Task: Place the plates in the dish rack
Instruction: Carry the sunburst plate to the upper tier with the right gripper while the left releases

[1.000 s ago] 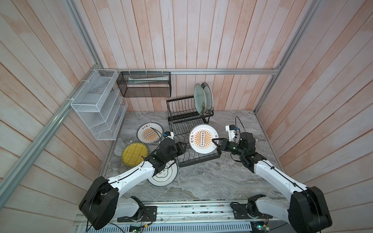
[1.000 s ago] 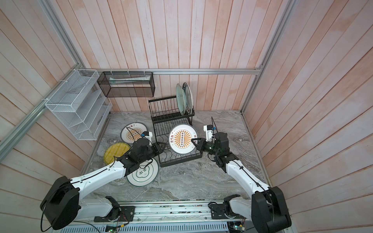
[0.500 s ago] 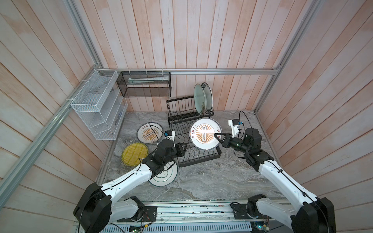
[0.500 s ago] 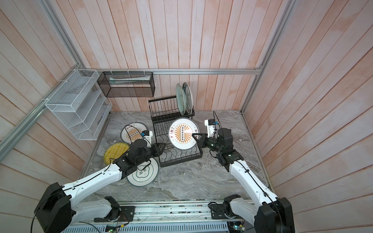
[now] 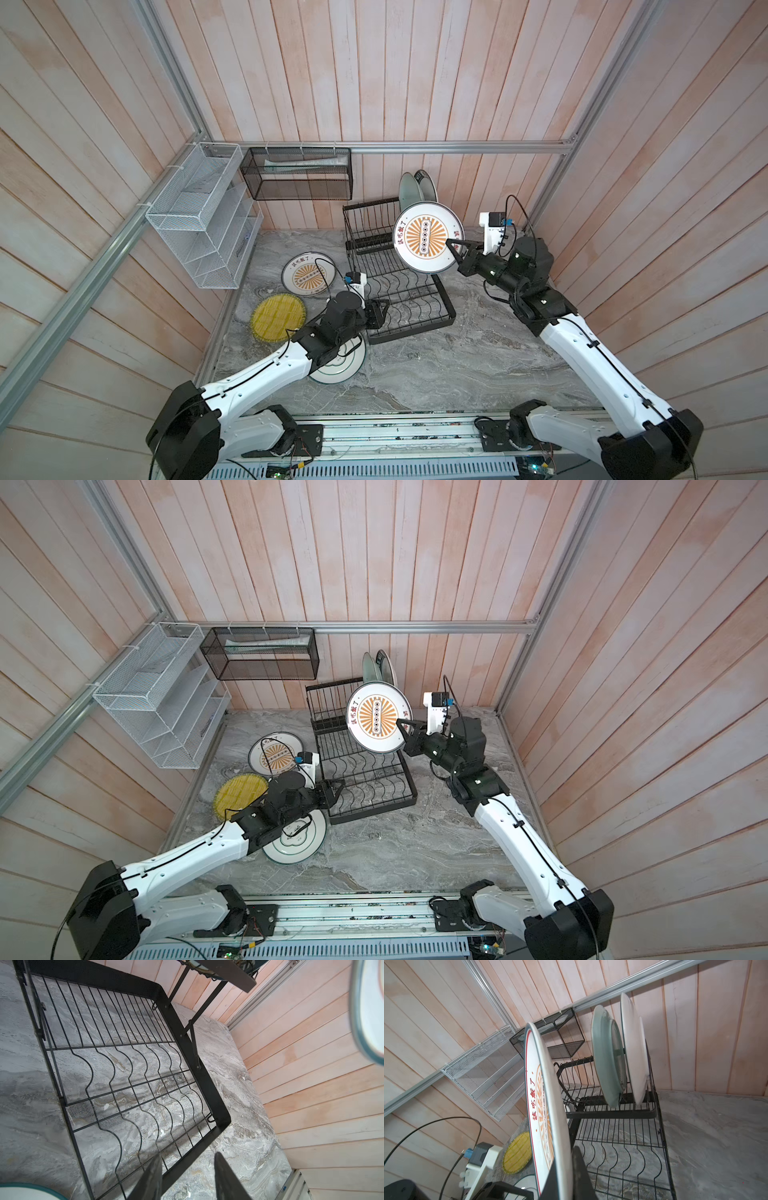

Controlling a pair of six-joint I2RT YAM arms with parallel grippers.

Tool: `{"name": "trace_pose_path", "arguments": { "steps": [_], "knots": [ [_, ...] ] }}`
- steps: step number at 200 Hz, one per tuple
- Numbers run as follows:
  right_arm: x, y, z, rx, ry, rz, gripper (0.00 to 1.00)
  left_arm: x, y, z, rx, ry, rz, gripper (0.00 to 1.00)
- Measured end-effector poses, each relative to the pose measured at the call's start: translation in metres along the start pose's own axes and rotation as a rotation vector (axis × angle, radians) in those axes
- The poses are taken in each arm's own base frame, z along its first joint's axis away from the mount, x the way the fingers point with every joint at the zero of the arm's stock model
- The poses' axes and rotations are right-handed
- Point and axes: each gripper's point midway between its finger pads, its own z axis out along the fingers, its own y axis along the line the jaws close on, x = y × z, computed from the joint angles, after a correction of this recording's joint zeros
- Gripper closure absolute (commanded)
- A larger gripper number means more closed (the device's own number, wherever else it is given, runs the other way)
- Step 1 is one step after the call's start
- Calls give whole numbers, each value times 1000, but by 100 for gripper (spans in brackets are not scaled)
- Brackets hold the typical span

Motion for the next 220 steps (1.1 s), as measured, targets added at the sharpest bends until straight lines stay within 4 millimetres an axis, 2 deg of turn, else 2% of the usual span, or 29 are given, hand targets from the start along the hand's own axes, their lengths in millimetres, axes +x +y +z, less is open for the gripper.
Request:
{"name": "trace_pose_path", "arguments": {
  "steps": [17,57,96,165,220],
  "knots": [
    [-10,1,11,54,-22,-27,100,0,-1,-3,1,-1,6,57],
    [-19,10,38,147,-47,-77,100,-5,-3,-13,14,-28,8,57],
    [-28,15,53,246,-81,-124,100,-5,-2,-18,8,-29,8,57],
    [-43,34,81,428,-135,-258,100,2,7,-19,-15,-21,9,58],
    [-26,15,108,574,-82,-360,100,-8,-2,-31,17,-55,6,58]
  ]
}}
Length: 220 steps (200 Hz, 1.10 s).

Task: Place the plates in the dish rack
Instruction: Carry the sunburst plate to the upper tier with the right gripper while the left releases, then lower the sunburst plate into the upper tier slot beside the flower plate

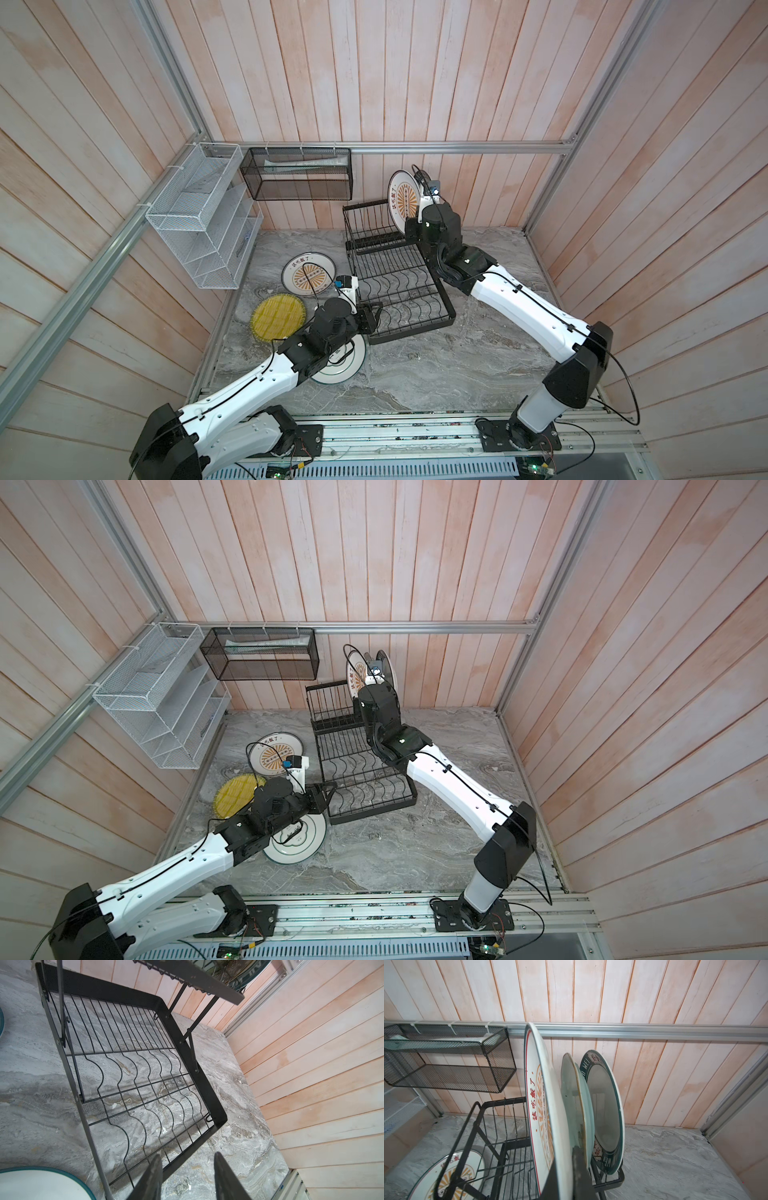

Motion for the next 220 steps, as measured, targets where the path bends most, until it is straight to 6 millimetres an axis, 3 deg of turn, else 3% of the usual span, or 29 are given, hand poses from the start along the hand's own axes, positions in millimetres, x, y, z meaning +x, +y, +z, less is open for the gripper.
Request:
{"name": "trace_pose_path", "arguments": {
  "steps": [44,114,220],
  "knots": [
    [1,8,11,56,5,-74,100,0,-5,-2,18,0,-2,58],
    [-7,22,26,139,-5,-194,100,22,-11,9,30,67,8,58],
    [-1,34,47,158,36,-284,100,20,-17,10,41,66,5,58]
  ]
}}
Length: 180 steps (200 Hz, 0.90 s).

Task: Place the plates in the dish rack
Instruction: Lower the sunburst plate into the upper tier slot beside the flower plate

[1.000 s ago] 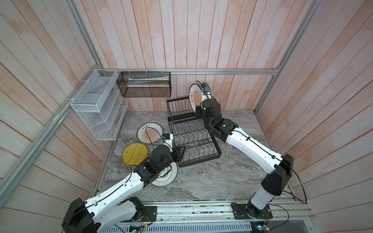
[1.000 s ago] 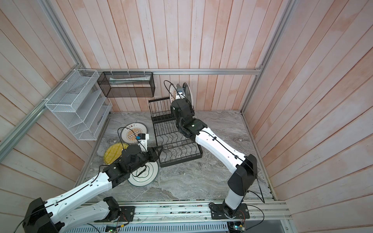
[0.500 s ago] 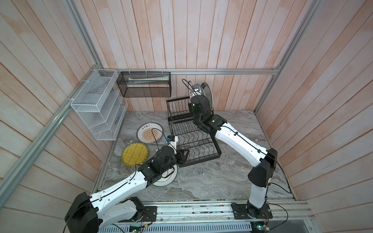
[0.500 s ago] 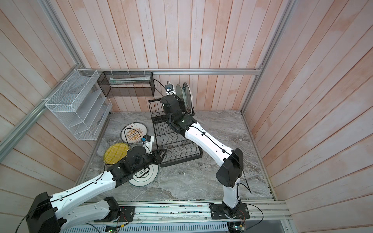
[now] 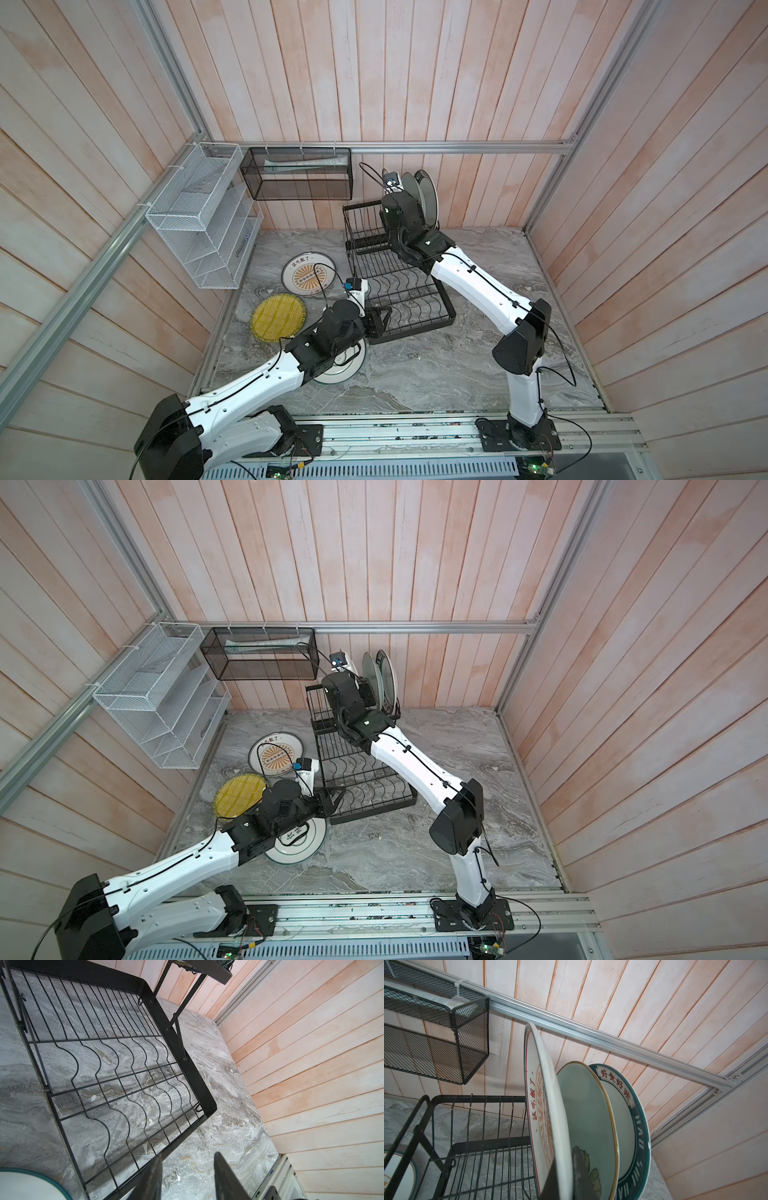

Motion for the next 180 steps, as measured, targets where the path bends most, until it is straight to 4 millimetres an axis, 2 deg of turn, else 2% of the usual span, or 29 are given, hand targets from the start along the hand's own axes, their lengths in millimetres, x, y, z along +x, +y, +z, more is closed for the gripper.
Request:
{"name": "trace_pose_path", "arguments": {
  "steps": [59,96,180],
  "knots": [
    [6,-4,12,-4,19,-7,100,1,0,2,-1,4,1,58],
    [16,-1,20,-8,41,-26,100,3,1,4,-6,12,1,58],
    [22,6,26,-30,56,-19,100,4,2,5,-11,16,2,58]
  ]
}}
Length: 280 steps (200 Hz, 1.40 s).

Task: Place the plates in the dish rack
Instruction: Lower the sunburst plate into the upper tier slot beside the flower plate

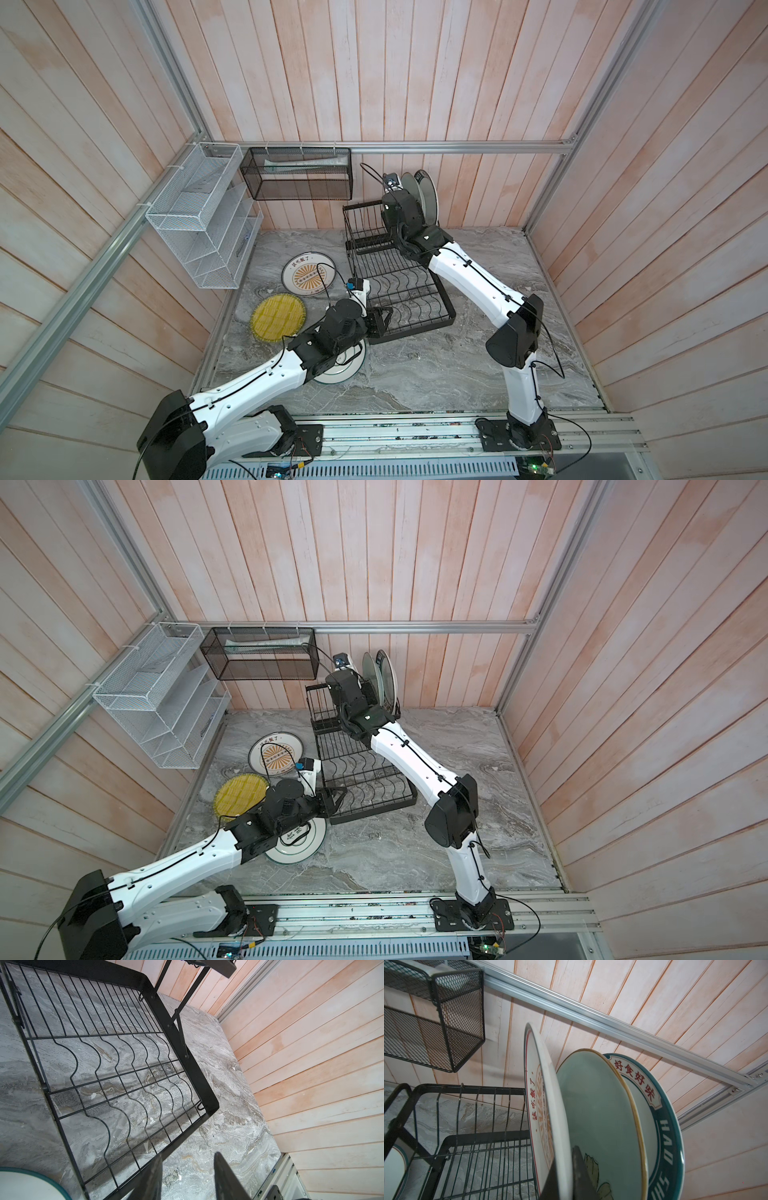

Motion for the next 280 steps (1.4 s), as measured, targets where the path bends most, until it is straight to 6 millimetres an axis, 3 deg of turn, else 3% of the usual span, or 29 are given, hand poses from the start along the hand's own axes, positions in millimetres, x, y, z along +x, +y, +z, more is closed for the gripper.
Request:
{"name": "trace_pose_path", "arguments": {
  "steps": [74,129,259,280],
  "knots": [
    [2,4,9,6,10,26,100,0,0,0,-1,1,0,58],
    [16,6,15,5,47,22,100,1,1,0,-4,5,1,58],
    [27,7,16,-9,88,43,100,1,1,0,-4,5,0,58],
    [28,8,16,-9,91,50,87,1,1,0,-4,5,0,58]
  ]
}}
